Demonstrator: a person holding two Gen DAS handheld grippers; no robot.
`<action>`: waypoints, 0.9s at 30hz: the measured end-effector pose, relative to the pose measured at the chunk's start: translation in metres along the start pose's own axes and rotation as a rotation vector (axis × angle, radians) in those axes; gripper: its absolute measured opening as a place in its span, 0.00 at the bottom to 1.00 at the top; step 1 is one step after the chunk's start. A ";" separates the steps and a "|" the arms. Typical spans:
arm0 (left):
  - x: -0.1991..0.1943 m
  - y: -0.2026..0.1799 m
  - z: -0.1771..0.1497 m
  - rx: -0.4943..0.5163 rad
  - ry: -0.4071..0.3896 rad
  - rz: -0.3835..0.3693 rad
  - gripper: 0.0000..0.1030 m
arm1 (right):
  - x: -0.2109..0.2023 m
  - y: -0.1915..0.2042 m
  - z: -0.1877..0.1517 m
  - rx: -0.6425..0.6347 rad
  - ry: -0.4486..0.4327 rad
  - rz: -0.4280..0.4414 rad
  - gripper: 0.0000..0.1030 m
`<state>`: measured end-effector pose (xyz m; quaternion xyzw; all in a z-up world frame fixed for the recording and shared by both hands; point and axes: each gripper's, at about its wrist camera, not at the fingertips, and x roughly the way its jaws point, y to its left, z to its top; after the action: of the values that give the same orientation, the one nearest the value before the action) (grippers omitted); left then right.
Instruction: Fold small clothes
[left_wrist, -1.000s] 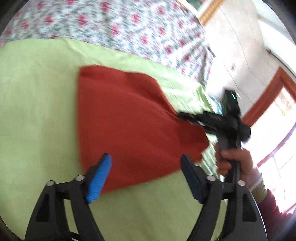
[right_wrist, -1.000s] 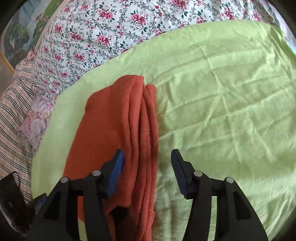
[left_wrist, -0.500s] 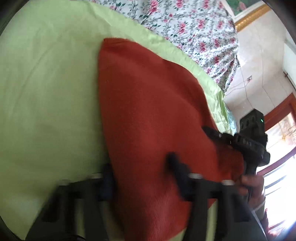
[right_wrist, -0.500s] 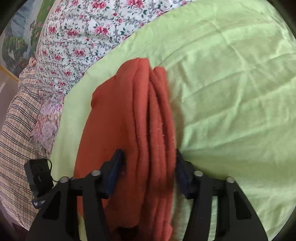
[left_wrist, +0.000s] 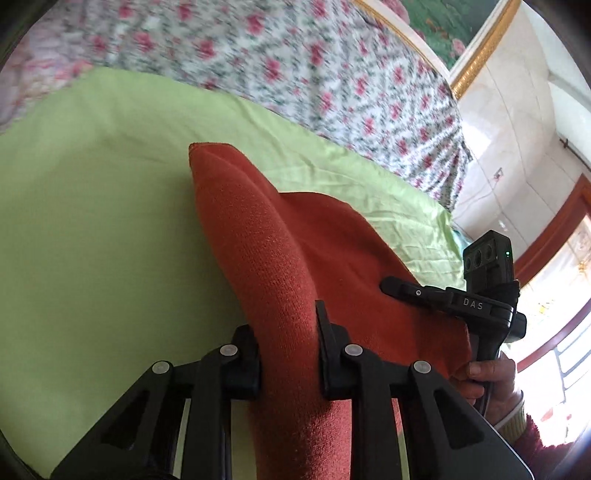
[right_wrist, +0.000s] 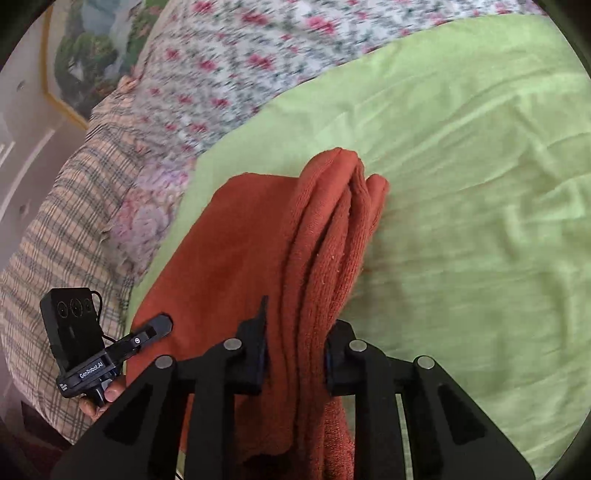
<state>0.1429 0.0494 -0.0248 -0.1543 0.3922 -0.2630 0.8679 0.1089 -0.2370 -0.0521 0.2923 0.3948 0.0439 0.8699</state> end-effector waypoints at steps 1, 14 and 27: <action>-0.009 0.006 -0.004 -0.002 -0.006 0.012 0.21 | 0.008 0.007 -0.004 -0.007 0.008 0.017 0.23; -0.023 0.072 -0.046 -0.150 0.015 0.045 0.51 | 0.039 0.024 -0.031 -0.023 0.091 -0.089 0.46; -0.019 0.065 -0.038 -0.109 0.017 0.130 0.49 | 0.071 0.048 0.009 -0.066 0.083 -0.155 0.11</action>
<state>0.1250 0.1108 -0.0681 -0.1734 0.4226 -0.1858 0.8699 0.1713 -0.1799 -0.0688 0.2299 0.4503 0.0016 0.8628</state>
